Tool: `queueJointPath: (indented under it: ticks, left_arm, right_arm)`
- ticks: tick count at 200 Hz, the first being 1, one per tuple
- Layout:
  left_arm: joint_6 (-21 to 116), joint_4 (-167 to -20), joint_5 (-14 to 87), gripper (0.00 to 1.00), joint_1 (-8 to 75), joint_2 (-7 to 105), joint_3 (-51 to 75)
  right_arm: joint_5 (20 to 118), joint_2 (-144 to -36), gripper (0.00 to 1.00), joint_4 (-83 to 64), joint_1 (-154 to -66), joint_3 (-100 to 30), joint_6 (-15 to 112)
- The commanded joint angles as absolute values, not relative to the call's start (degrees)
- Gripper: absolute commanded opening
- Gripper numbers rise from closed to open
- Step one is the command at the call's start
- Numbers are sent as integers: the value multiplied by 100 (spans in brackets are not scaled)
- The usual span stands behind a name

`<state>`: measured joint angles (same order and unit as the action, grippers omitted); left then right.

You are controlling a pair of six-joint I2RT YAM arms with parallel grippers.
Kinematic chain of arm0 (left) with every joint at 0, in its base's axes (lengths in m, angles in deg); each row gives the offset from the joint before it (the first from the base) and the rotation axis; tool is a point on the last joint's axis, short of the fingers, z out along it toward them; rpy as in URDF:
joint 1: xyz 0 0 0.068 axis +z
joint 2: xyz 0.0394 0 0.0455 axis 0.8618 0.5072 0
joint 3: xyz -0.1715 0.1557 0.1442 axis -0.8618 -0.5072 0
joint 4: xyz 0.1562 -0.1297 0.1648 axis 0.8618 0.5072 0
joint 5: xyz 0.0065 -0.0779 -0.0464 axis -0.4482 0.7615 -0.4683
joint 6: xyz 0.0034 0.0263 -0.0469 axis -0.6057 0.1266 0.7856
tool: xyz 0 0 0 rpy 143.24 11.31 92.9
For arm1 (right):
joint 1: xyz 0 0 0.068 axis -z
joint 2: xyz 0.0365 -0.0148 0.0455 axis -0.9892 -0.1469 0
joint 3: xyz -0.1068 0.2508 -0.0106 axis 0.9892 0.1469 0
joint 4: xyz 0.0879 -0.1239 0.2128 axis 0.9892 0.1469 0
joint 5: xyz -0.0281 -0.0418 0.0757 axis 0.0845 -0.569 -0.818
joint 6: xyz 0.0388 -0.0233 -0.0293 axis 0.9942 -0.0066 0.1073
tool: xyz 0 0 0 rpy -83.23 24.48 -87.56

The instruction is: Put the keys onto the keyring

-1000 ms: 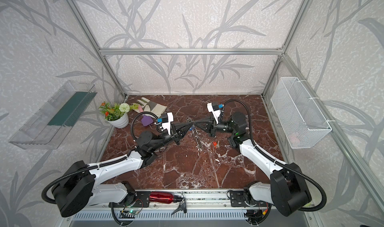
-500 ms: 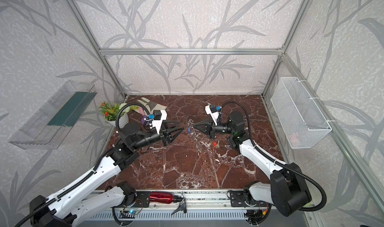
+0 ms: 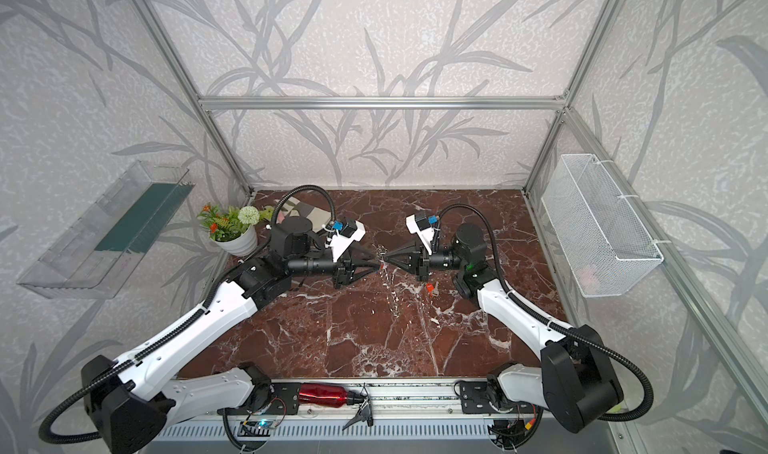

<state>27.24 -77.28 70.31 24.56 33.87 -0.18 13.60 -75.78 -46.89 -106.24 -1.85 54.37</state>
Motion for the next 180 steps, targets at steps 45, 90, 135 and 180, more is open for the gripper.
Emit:
queueJointPath:
  ticks: [45, 90, 135, 180]
  left_arm:
    - [2482, -7816, 7199, 28, 2481, 3529, 261]
    - [2429, -7812, 7271, 20, 2484, 3553, 269]
    - [2481, -7844, 7503, 12, 2483, 3647, 316]
    - [2570, -7971, 7558, 8, 2487, 3650, 273]
  right_arm:
    - [1131, -7533, 0, -4942, -10673, -336, 5402]
    - [1111, -7594, 0, -4978, -10695, -355, 5437]
    - [1087, -7631, 0, -4974, -10702, -380, 5448]
    - [1070, -7648, 0, -4970, -10710, -380, 5447]
